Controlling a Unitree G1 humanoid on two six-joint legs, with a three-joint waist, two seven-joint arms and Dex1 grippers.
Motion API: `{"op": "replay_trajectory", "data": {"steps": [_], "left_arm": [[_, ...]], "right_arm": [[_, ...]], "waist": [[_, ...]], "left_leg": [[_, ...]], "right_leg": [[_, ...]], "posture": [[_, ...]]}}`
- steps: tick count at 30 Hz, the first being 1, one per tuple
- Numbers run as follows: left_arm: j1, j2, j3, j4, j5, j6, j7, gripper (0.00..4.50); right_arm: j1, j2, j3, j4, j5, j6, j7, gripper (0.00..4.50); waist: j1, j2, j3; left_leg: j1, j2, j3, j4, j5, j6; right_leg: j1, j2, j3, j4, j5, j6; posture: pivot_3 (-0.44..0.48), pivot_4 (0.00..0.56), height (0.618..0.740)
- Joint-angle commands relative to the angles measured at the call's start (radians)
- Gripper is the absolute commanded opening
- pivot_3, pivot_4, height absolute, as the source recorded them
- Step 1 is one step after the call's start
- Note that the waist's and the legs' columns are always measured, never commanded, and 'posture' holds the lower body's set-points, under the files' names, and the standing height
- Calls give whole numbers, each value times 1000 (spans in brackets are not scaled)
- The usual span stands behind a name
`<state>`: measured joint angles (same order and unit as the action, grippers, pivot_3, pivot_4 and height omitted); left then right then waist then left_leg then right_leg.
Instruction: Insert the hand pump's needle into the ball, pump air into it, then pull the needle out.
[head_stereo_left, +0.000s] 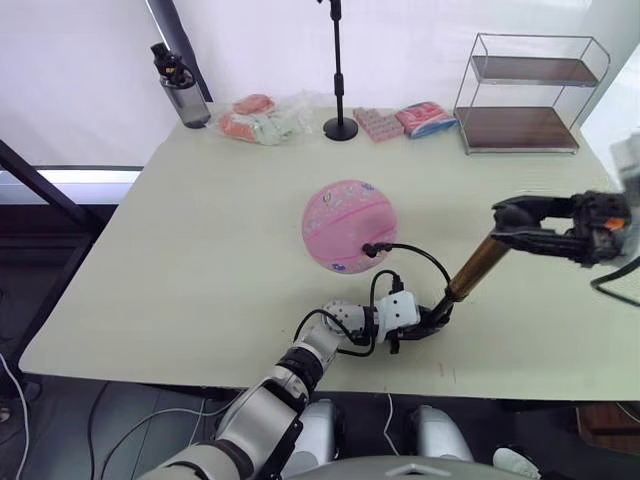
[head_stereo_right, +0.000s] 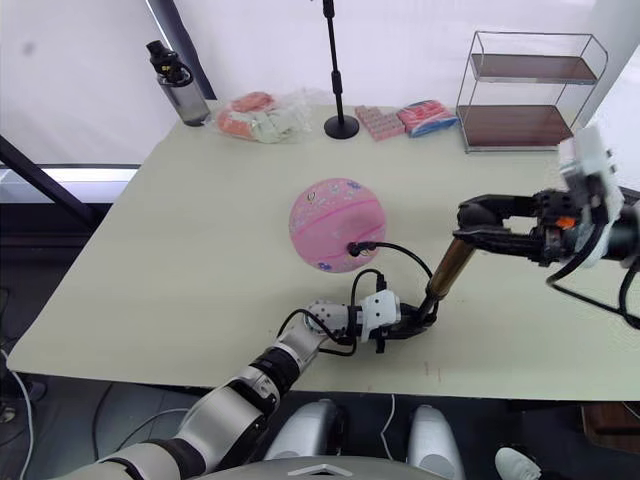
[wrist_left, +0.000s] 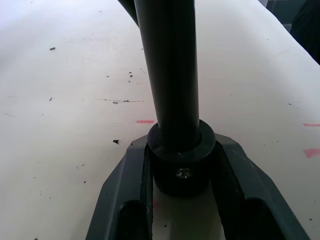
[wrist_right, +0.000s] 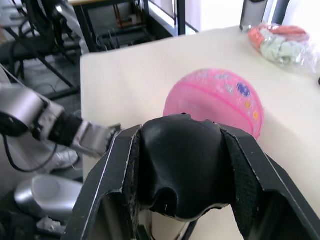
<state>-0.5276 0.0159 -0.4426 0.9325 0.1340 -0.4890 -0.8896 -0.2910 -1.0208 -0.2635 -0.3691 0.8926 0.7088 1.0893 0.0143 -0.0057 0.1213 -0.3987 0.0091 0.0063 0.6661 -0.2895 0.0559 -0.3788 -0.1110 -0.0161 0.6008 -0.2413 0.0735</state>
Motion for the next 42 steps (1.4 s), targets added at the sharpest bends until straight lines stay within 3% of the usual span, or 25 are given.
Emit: {"op": "replay_trajectory", "data": {"steps": [1,8,13,20,31,42], "left_arm": [[67,39,-53,102,82,52,-10,1124],[72,41,-51,98,85,52,-4,1124],[78,42,-50,94,83,55,-3,1124],[77,40,-48,97,82,54,-4,1124],[73,42,-50,100,78,55,-9,1124],[66,42,-51,104,80,54,-9,1124]], "right_arm": [[68,30,114,21,-188,-96,-40,1714],[169,139,258,121,-387,-302,-54,1714],[197,179,267,139,-406,-352,-53,1714],[110,172,145,113,-274,-274,-43,1714],[-78,9,-79,79,-6,-32,-17,1714],[-220,-53,-147,113,101,101,-52,1714]], "waist": [[-1,-1,-3],[-2,-7,-12],[-3,-6,-14],[-3,-5,-13],[1,2,-1],[1,2,0]], "left_leg": [[0,0,0,0,0,0],[2,0,-1,0,0,0],[2,0,0,0,0,0],[2,0,0,0,0,0],[-1,0,0,1,0,0],[-1,0,0,0,0,0]], "right_leg": [[0,0,0,0,0,0],[1,1,0,1,0,0],[1,1,0,1,0,0],[1,1,0,1,0,0],[0,0,0,0,0,0],[0,0,0,0,0,0]], "posture": [[0,150,736],[0,150,736],[0,150,736],[0,150,736],[0,150,736],[0,150,736]]}}
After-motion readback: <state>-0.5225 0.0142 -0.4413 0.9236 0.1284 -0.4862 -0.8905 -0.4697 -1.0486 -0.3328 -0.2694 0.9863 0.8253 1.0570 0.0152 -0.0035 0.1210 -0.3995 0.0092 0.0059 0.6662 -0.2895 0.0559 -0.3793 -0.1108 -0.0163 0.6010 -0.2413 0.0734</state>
